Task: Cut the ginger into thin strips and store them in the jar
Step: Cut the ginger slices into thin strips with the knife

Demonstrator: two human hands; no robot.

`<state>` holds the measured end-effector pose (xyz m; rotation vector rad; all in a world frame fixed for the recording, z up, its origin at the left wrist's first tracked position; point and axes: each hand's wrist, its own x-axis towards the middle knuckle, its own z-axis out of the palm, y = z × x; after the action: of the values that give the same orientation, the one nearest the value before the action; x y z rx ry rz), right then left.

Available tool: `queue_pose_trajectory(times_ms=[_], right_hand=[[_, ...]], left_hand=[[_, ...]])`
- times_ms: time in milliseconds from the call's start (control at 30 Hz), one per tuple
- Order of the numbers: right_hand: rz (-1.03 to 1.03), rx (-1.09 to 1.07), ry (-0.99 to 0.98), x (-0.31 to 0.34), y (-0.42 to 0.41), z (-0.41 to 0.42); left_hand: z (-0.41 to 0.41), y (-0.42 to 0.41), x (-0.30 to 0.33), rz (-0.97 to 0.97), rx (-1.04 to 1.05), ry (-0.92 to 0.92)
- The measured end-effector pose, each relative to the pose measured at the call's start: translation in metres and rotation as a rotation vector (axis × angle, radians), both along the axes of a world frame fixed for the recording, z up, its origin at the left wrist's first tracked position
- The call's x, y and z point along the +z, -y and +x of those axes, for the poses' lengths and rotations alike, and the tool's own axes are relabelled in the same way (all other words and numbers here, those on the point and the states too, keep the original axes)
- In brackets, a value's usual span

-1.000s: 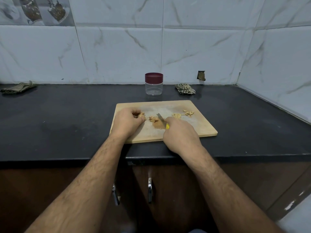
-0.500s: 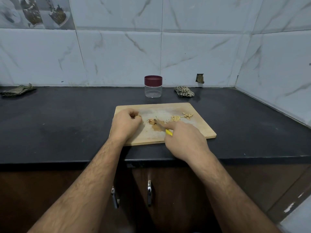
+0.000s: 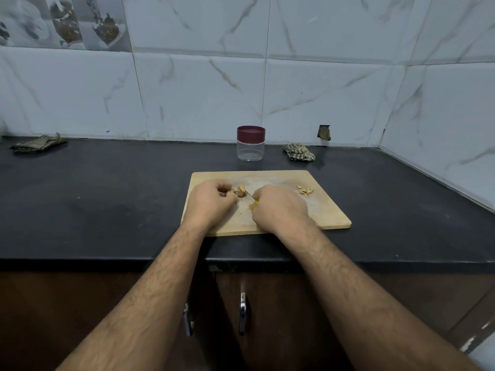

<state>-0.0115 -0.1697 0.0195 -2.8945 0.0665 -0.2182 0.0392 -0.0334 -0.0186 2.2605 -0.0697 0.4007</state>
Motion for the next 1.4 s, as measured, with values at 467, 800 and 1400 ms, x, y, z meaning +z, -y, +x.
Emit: queue_pose_trajectory(times_ms=[467, 800, 1400], right_hand=[[0.121, 0.056, -0.012, 0.000, 0.021, -0.043], [0.158, -0.034, 0.084, -0.003, 0.027, -0.029], [0.213, -0.014, 0.040, -0.008, -0.011, 0.105]], left_hand=[[0.004, -0.001, -0.002, 0.035, -0.062, -0.008], [0.001, -0.001, -0.001, 0.026, -0.014, -0.003], [0.008, -0.005, -0.006, -0.010, 0.008, 0.012]])
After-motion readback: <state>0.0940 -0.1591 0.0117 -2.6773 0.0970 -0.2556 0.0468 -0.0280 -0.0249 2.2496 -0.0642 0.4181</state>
